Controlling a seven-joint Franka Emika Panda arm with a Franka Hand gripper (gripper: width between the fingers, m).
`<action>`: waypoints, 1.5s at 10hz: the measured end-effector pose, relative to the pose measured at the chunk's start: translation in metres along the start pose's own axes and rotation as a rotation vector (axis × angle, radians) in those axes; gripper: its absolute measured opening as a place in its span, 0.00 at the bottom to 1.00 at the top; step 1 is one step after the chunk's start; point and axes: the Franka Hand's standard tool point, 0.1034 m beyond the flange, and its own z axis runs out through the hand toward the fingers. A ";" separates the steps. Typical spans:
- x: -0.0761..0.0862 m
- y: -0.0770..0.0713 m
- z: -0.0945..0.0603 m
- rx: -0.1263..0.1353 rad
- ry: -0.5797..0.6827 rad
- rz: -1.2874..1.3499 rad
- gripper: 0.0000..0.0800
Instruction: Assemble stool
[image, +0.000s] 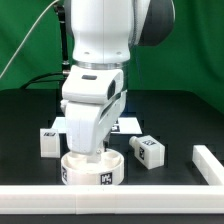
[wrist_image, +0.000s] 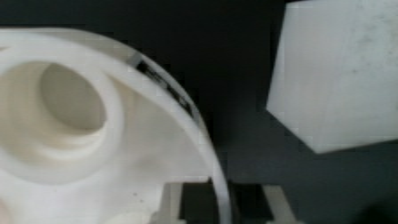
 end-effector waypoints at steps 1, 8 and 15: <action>0.000 0.000 0.000 0.000 0.000 0.000 0.04; 0.043 0.006 -0.003 -0.015 0.012 -0.023 0.04; 0.107 0.006 -0.006 -0.001 0.017 0.022 0.04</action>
Offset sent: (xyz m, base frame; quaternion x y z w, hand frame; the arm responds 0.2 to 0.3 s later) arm 0.0000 0.0000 0.0000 0.0000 0.0000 0.0000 1.0000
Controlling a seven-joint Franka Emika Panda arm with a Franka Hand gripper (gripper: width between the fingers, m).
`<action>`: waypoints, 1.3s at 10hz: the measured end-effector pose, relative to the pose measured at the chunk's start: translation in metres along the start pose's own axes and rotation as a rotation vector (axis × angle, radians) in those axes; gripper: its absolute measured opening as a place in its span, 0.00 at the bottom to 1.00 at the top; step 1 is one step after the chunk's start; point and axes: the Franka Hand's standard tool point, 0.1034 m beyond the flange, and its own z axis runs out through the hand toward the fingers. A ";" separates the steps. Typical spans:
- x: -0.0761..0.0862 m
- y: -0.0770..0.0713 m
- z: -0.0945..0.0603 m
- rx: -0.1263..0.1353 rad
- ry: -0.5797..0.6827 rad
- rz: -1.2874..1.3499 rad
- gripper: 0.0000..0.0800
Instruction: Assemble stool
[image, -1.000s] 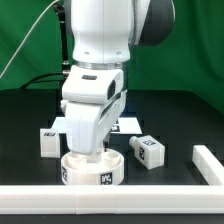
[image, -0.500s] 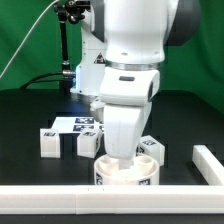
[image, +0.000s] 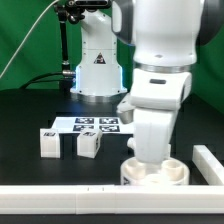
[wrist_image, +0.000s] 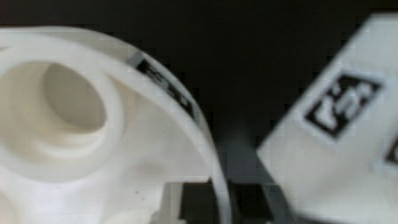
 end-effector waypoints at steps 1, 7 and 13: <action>0.009 -0.004 0.000 -0.001 0.000 -0.006 0.04; 0.031 -0.009 0.002 -0.005 0.003 0.033 0.04; 0.029 -0.011 -0.011 -0.017 0.006 0.054 0.76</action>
Offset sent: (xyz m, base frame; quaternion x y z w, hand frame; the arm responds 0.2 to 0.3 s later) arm 0.0189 0.0336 -0.0060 -0.0100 0.0025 0.0471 0.9988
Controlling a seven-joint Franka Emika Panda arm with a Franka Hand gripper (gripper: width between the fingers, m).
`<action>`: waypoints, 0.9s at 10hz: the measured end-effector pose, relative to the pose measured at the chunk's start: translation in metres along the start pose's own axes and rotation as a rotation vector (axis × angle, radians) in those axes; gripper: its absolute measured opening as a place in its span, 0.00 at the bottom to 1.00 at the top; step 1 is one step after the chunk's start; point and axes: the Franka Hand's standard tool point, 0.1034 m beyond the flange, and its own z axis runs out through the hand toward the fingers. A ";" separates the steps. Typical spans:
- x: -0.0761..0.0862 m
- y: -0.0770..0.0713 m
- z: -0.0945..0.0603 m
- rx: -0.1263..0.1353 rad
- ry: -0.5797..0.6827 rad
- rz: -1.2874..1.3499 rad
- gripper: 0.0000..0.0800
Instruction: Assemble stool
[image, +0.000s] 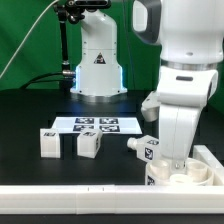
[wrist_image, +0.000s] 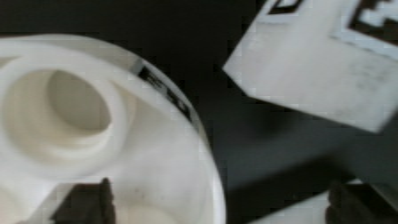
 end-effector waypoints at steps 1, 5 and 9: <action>-0.002 -0.001 -0.012 -0.011 0.002 0.016 0.80; -0.016 -0.013 -0.045 -0.062 0.020 0.160 0.81; -0.027 -0.020 -0.040 -0.080 0.037 0.285 0.81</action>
Offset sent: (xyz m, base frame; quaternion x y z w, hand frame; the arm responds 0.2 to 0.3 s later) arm -0.0184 -0.0257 0.0379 -0.0515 -0.0462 0.0518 0.9963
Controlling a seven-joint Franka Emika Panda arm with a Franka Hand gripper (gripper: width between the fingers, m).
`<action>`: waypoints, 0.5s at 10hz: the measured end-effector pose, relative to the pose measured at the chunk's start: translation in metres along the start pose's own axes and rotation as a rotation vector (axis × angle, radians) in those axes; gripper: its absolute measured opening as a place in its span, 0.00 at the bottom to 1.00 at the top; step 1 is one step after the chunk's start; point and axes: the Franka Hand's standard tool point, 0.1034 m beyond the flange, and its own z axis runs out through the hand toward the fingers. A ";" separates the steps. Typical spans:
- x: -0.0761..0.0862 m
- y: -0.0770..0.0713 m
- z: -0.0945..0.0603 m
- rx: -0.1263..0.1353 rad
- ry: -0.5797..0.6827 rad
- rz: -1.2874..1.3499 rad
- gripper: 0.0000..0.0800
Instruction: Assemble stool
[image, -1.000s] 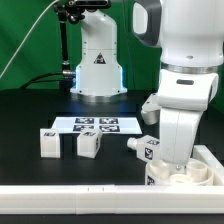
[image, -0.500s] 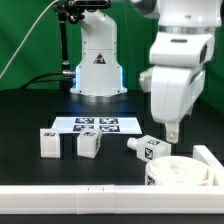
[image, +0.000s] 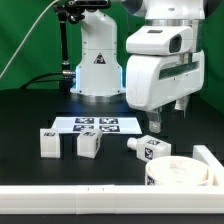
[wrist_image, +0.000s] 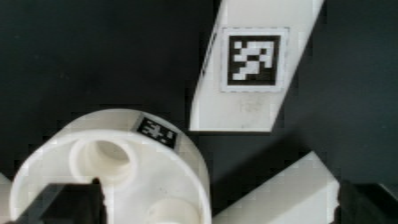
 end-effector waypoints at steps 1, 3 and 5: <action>0.000 -0.003 0.001 0.011 -0.016 -0.001 0.81; -0.010 0.003 0.007 -0.007 -0.003 0.050 0.81; -0.016 -0.002 0.009 -0.036 -0.079 0.179 0.81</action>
Offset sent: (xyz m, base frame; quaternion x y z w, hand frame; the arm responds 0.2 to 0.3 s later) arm -0.0077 -0.0509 -0.0106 -0.1029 -0.1554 0.1190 0.9752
